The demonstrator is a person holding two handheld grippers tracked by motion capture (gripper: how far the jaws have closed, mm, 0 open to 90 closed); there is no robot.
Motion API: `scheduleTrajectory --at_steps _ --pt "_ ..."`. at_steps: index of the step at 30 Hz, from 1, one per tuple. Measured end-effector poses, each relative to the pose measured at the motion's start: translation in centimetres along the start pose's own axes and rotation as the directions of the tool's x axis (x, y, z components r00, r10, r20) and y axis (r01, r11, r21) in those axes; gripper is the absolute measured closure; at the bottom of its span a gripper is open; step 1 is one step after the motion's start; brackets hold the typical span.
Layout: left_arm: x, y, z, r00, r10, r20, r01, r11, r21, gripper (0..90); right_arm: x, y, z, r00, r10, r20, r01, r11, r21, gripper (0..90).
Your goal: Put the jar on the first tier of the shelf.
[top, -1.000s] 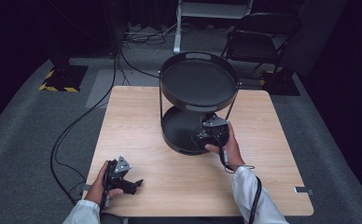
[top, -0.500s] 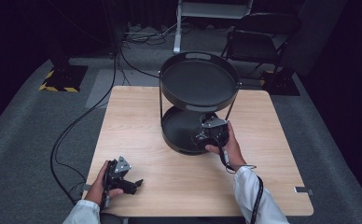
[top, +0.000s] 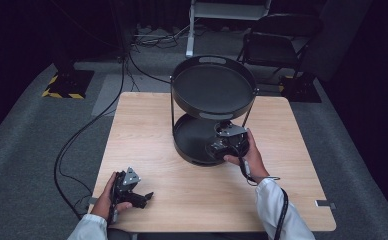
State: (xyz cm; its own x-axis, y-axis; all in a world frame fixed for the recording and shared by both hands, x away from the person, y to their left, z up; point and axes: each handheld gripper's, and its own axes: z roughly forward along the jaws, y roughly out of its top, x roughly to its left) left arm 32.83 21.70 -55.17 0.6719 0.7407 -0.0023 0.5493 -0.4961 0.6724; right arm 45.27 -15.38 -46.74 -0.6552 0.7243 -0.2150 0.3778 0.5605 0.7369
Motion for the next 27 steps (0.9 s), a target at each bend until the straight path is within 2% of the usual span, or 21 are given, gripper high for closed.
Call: scheduleTrajectory --at_steps 12,27 --pt "0.0 0.0 0.0 1.0 0.0 0.0 0.0 1.0 0.0 0.0 -0.4 -0.7 -2.0 0.998 -0.061 0.015 0.061 0.998 0.001 3.7" --pt "0.0 0.0 0.0 1.0 0.0 0.0 0.0 1.0 0.0 0.0 -0.5 -3.1 -4.8 0.9892 -0.144 0.028 0.143 0.989 0.025 3.5"
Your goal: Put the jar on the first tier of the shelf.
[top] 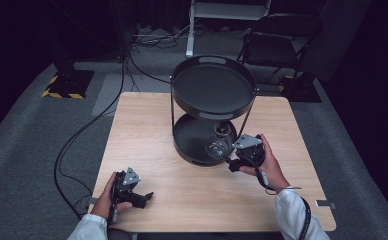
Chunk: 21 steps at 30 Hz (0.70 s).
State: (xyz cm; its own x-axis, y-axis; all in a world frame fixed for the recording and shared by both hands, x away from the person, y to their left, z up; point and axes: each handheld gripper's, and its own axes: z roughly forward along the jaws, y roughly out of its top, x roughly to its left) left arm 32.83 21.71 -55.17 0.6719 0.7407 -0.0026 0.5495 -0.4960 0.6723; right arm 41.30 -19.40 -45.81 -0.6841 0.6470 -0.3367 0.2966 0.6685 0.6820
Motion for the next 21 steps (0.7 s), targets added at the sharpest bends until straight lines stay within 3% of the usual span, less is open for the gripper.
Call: scheduleTrajectory --at_steps 9,21 --pt "0.0 0.0 0.0 1.0 0.0 0.0 0.0 1.0 0.0 0.0 0.2 -1.9 -1.6 0.9995 -0.016 -0.028 0.016 1.0 -0.002 3.4" --pt "0.0 0.0 0.0 1.0 0.0 0.0 0.0 1.0 0.0 0.0 0.4 -4.9 -2.6 0.9996 -0.021 -0.02 0.022 0.999 0.037 3.4"
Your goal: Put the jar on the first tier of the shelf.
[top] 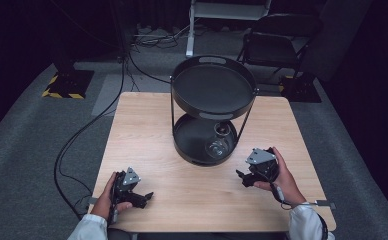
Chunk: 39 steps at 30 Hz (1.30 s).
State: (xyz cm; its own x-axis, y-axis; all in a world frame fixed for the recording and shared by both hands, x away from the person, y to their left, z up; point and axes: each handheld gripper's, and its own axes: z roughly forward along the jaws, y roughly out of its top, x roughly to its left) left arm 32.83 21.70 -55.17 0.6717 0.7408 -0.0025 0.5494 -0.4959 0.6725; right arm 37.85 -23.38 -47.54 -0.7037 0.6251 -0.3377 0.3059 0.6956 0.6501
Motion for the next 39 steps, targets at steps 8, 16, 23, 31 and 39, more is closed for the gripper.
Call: scheduleTrajectory --at_steps 8,16,23,31,39 --pt "0.0 0.0 0.0 1.0 0.0 0.0 0.0 1.0 0.0 0.0 -0.1 -2.4 -0.7 0.9999 0.014 0.01 -0.014 1.0 0.025 3.4" --pt "0.0 0.0 0.0 1.0 -0.001 -0.001 0.001 1.0 0.001 0.0 -0.3 -4.7 -1.1 0.9993 0.031 0.023 -0.032 0.998 0.06 3.4" --pt "0.0 0.0 0.0 1.0 -0.001 -0.001 0.001 1.0 0.001 0.0 -0.6 -6.9 -1.5 0.9963 0.077 0.039 -0.08 0.993 0.086 3.3" --pt "0.0 0.0 0.0 1.0 0.0 0.0 0.0 1.0 0.0 0.0 -0.9 -9.0 -1.7 0.9938 0.104 0.039 -0.108 0.987 0.119 3.4" --pt "0.0 0.0 0.0 1.0 0.0 0.0 0.0 1.0 0.0 0.0 -1.1 -10.8 -1.9 0.9904 0.131 0.042 -0.136 0.98 0.143 3.3"
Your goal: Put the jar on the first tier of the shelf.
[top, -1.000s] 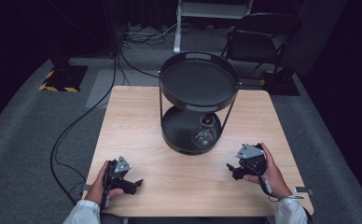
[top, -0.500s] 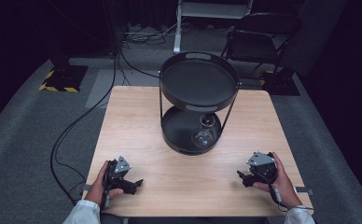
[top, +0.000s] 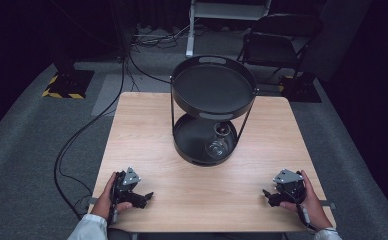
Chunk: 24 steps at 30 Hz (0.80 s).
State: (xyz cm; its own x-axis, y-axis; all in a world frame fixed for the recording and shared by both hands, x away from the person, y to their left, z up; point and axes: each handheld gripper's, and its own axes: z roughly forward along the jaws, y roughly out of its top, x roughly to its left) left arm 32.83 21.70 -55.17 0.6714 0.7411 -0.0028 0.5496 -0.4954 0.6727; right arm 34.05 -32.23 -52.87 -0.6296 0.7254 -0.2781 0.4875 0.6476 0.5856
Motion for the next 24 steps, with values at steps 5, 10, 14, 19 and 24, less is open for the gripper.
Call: scheduleTrajectory --at_steps 5,10,14,19,24 --pt "0.0 0.0 0.0 1.0 0.0 0.0 0.0 1.0 0.0 0.0 -0.3 -1.2 0.1 0.9995 0.03 -0.007 -0.03 1.0 0.006 3.4" --pt "0.0 0.0 0.0 1.0 0.0 0.0 0.0 1.0 0.0 0.0 -0.8 -2.3 -0.2 0.9965 0.081 -0.017 -0.082 0.997 -0.015 2.6" --pt "0.0 0.0 0.0 1.0 -0.001 0.001 0.001 1.0 0.001 0.0 -1.2 -3.3 -0.2 0.9909 0.13 -0.035 -0.131 0.99 -0.043 0.7" --pt "0.0 0.0 0.0 1.0 0.0 0.001 0.0 1.0 0.001 0.0 -1.8 -4.6 -0.2 0.977 0.199 -0.077 -0.205 0.976 -0.073 0.2" --pt "0.0 0.0 0.0 1.0 0.0 0.002 0.0 1.0 0.001 0.0 -2.4 -5.7 -0.1 0.9583 0.257 -0.124 -0.27 0.958 -0.098 0.2"
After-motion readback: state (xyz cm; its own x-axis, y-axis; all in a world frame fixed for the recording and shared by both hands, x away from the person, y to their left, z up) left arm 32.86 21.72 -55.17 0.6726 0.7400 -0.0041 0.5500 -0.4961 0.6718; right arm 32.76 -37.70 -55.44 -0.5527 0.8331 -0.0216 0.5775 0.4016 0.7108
